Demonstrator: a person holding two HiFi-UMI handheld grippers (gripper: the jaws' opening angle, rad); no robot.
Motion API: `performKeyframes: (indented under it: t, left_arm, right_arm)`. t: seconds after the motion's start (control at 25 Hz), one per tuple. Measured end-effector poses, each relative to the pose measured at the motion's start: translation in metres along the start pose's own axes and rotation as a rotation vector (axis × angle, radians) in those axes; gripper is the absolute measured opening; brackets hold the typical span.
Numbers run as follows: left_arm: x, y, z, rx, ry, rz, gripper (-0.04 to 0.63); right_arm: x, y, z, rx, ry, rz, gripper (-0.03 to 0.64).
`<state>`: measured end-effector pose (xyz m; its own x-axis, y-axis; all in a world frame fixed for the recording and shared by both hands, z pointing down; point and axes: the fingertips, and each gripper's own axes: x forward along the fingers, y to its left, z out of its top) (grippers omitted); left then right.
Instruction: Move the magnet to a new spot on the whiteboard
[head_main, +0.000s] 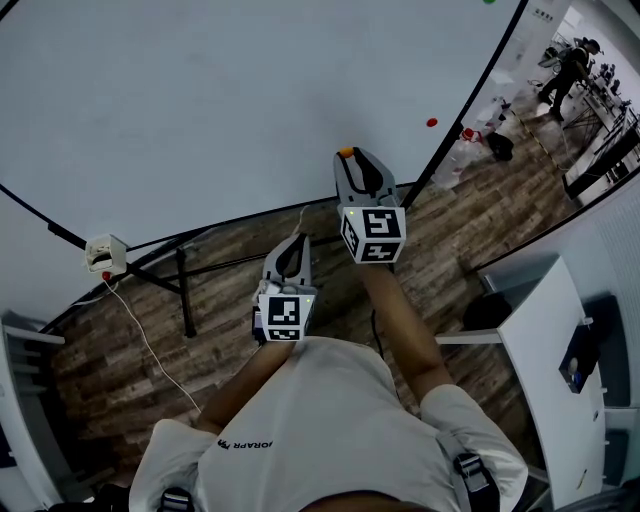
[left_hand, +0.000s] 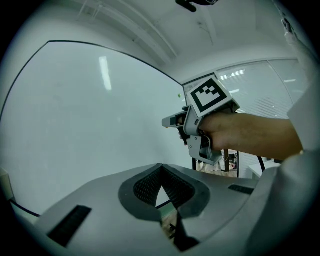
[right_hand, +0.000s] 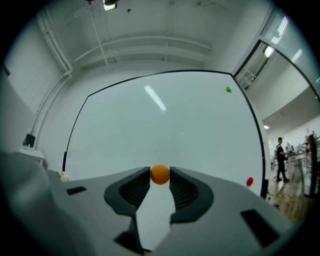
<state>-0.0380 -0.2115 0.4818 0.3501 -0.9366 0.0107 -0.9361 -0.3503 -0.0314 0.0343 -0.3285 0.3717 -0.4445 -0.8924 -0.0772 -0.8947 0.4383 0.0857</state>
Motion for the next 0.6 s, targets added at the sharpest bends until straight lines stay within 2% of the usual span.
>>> performKeyframes:
  t: [0.6]
  left_arm:
    - [-0.003, 0.001, 0.004, -0.001, -0.012, 0.005, 0.003]
  right_arm:
    - [-0.022, 0.016, -0.007, 0.009, -0.009, 0.014, 0.13]
